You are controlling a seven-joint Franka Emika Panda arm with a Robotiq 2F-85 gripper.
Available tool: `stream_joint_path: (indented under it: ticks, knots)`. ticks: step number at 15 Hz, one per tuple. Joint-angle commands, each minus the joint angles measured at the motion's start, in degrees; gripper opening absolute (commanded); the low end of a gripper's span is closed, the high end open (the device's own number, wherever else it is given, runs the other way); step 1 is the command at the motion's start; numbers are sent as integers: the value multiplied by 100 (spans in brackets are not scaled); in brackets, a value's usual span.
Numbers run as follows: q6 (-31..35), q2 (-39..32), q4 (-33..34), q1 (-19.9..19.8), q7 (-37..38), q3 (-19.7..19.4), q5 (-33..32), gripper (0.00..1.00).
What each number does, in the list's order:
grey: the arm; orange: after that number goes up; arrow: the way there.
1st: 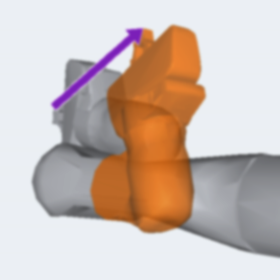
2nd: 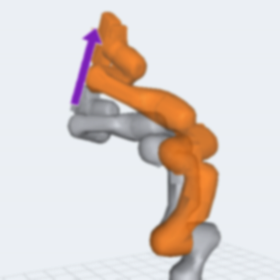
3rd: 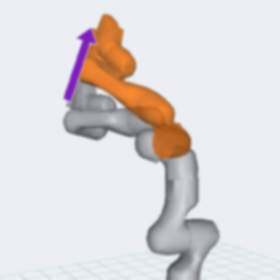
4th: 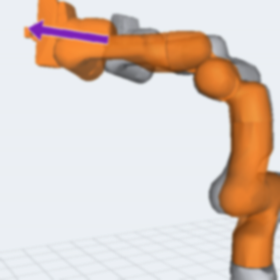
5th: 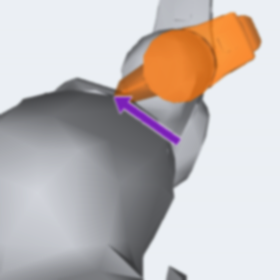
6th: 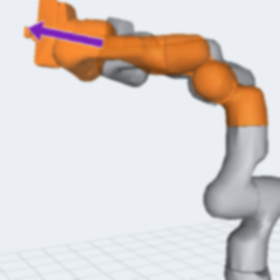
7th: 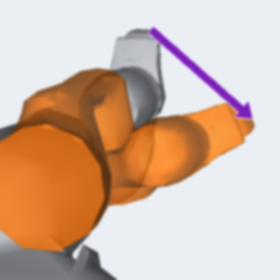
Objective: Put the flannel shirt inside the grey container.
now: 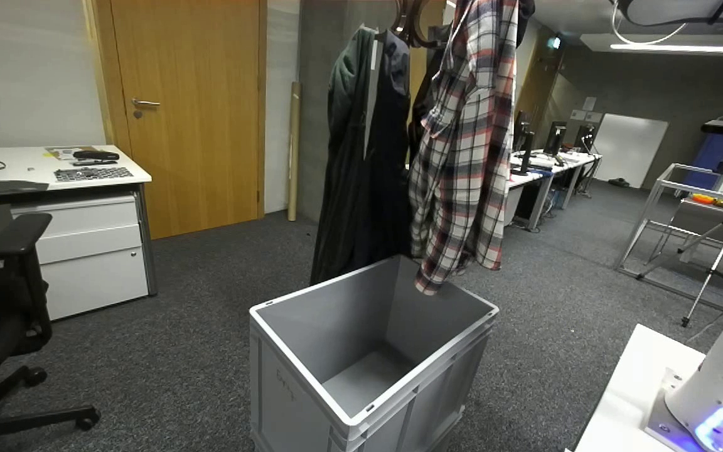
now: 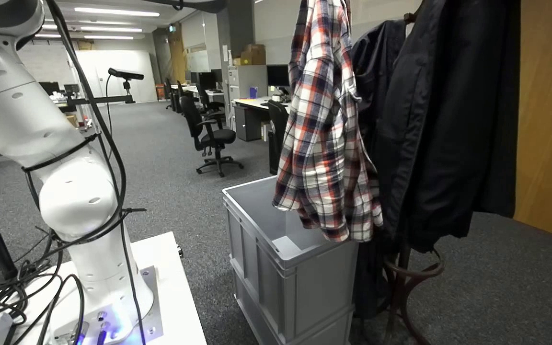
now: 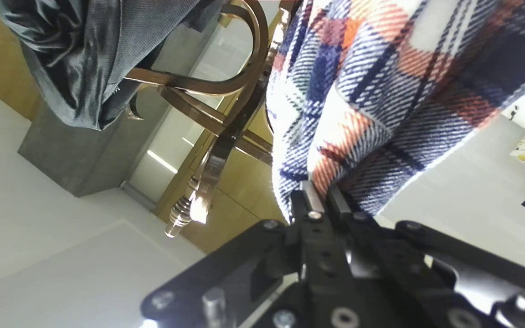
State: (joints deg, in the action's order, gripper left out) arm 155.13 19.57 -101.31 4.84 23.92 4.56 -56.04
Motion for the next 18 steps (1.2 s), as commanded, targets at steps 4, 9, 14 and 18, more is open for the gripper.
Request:
stream_joint_path:
  ticks: [4, 9, 14, 18]
  knots:
    - [-25, 366, -144, -106, 219, 303, -339, 1]
    - [64, 522, -249, -184, 380, 523, -534, 1]
    - [191, 752, -472, -162, 517, 607, -758, 1]
    - [123, 909, -737, -65, 330, 601, -634, 1]
